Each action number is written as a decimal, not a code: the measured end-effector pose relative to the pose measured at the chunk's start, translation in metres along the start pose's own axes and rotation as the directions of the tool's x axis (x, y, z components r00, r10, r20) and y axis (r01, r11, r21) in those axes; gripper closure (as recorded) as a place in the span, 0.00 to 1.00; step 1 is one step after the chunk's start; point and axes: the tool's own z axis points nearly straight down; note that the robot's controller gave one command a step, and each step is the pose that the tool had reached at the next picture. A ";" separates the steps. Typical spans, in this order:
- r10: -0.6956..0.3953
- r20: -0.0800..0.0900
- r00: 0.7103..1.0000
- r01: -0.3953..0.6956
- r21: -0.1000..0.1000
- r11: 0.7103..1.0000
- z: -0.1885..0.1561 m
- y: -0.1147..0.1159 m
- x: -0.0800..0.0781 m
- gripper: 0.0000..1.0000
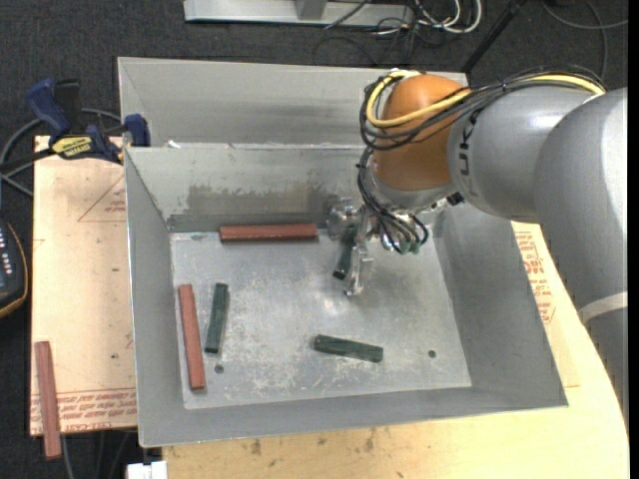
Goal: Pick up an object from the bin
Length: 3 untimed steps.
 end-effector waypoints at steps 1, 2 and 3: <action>-0.004 -0.001 1.000 0.004 -0.003 1.000 0.000 0.005 0.000 1.00; 0.047 -0.001 0.999 -0.047 -0.005 0.999 -0.038 0.040 0.006 1.00; 0.026 0.005 1.000 -0.026 -0.003 1.000 -0.160 0.045 0.028 1.00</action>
Offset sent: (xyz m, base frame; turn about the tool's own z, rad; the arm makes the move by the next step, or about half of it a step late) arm 0.0000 0.0000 0.0000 0.0000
